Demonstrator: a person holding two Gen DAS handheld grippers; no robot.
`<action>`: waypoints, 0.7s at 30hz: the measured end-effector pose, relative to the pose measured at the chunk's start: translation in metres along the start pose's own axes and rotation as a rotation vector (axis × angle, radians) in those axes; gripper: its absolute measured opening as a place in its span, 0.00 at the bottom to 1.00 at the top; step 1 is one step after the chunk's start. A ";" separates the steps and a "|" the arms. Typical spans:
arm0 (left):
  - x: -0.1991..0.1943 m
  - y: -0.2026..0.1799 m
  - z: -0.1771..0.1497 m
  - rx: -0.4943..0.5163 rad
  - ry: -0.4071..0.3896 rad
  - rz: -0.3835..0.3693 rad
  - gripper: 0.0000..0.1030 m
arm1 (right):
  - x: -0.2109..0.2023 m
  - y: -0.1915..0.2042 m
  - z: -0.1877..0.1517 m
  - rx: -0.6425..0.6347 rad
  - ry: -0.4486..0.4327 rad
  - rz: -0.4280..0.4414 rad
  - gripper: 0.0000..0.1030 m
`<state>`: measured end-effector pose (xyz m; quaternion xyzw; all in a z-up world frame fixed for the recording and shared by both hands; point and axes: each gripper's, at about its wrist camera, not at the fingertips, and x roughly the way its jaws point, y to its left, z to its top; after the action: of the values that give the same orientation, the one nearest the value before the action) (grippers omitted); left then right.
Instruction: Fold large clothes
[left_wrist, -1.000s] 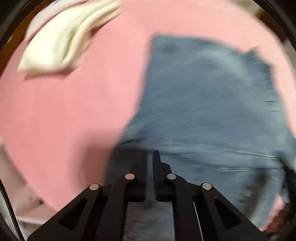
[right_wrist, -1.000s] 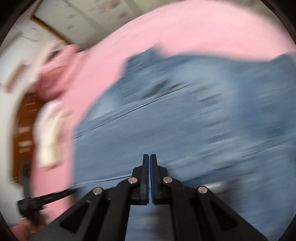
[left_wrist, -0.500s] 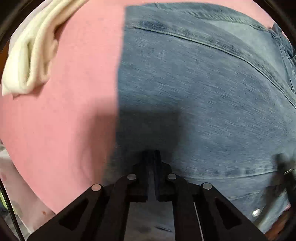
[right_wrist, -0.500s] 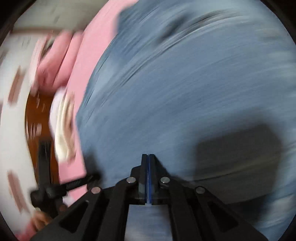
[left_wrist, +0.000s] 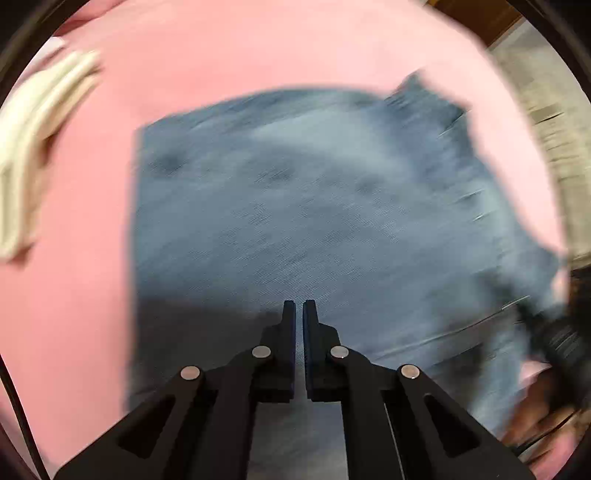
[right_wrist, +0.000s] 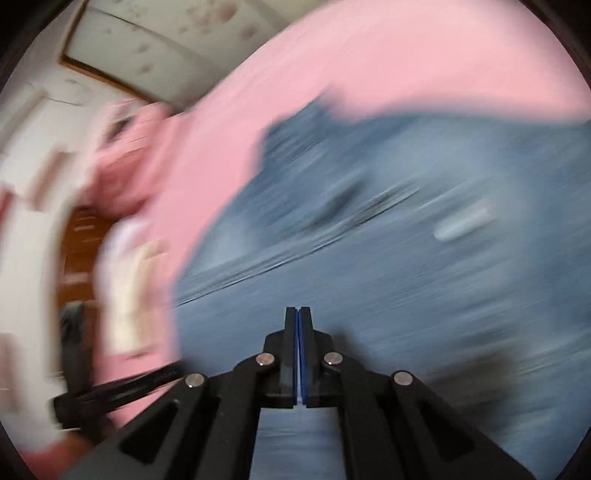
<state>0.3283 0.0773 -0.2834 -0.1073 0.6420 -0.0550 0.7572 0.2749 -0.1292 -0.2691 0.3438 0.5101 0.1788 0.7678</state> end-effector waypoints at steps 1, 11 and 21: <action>0.004 -0.003 0.011 -0.035 -0.023 -0.051 0.02 | 0.024 0.010 -0.006 0.031 0.032 0.096 0.00; 0.068 0.052 0.076 -0.213 -0.043 -0.116 0.01 | 0.106 0.006 0.050 0.030 0.058 -0.011 0.00; 0.042 0.152 0.079 -0.320 -0.156 0.323 0.07 | 0.009 -0.045 0.093 0.010 -0.163 -0.444 0.00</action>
<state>0.4050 0.2227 -0.3466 -0.1258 0.5909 0.1775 0.7769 0.3594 -0.1874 -0.2841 0.2402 0.5106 -0.0253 0.8252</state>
